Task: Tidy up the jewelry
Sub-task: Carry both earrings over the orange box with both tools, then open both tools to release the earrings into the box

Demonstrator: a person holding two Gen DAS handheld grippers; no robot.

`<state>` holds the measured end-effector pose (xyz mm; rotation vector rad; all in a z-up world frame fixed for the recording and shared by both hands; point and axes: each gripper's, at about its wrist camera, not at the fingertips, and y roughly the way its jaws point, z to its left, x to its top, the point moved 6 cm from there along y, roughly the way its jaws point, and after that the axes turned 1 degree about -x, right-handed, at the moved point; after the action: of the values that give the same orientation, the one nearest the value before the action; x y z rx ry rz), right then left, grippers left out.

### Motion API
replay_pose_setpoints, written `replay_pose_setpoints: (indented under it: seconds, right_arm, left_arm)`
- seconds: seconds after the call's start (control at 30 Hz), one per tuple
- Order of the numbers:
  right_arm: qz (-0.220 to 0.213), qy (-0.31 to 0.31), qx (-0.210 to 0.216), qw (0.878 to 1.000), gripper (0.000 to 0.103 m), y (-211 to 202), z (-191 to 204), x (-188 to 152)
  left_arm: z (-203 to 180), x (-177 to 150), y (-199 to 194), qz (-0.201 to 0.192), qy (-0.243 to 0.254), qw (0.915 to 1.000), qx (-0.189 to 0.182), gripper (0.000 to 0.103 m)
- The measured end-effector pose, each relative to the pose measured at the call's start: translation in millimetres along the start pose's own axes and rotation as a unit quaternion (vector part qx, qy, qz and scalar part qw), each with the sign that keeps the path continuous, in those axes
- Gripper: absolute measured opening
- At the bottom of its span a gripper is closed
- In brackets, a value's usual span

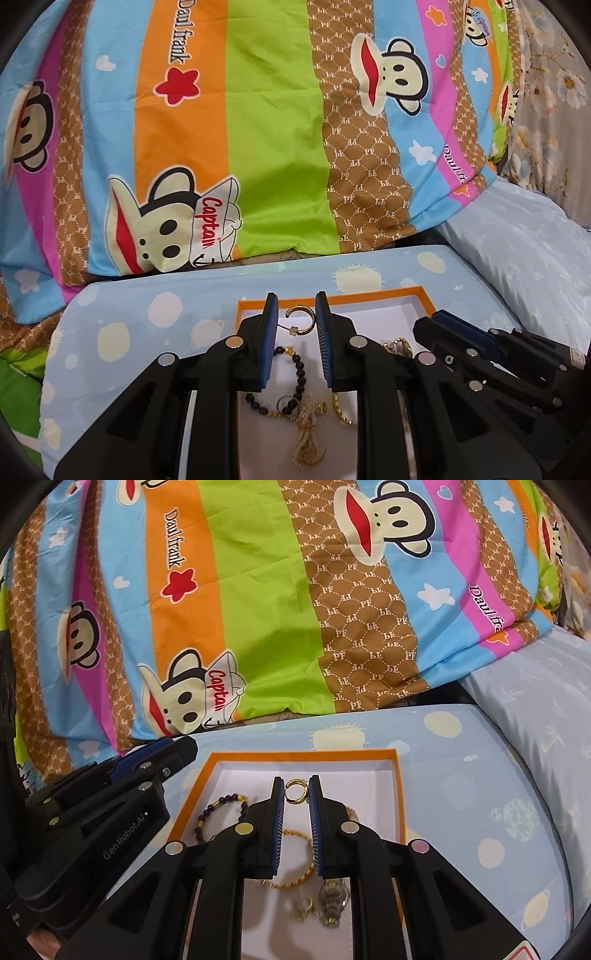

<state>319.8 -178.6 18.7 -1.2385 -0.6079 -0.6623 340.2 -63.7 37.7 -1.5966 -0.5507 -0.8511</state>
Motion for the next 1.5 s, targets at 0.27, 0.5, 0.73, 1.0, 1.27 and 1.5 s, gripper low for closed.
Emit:
replay_pose_setpoints:
  seconds: [0.27, 0.5, 0.73, 1.0, 1.27, 1.5]
  right_arm:
    - [0.016, 0.008, -0.007, 1.0, 0.013, 32, -8, 4]
    - [0.028, 0.005, -0.012, 1.0, 0.013, 47, -8, 4]
    - [0.039, 0.004, -0.013, 0.999, 0.013, 53, -10, 2]
    - [0.035, 0.003, -0.016, 0.999, 0.014, 52, -10, 3]
    - [0.034, 0.002, -0.016, 0.999, 0.015, 53, -10, 3]
    - [0.034, 0.002, -0.016, 0.999, 0.015, 53, -10, 3]
  left_arm:
    - [2, 1, 37, 0.031, -0.02, 0.9993, 0.003, 0.02]
    - [6, -2, 54, 0.045, -0.022, 0.9987, 0.005, 0.02]
    - [9, -10, 65, 0.063, -0.025, 0.9977, 0.004, 0.02]
    - [9, -11, 66, 0.064, -0.026, 0.9976, 0.005, 0.025]
    - [9, -10, 65, 0.06, -0.027, 0.9978, 0.008, 0.034]
    - [9, -11, 65, 0.059, -0.027, 0.9978, 0.009, 0.034]
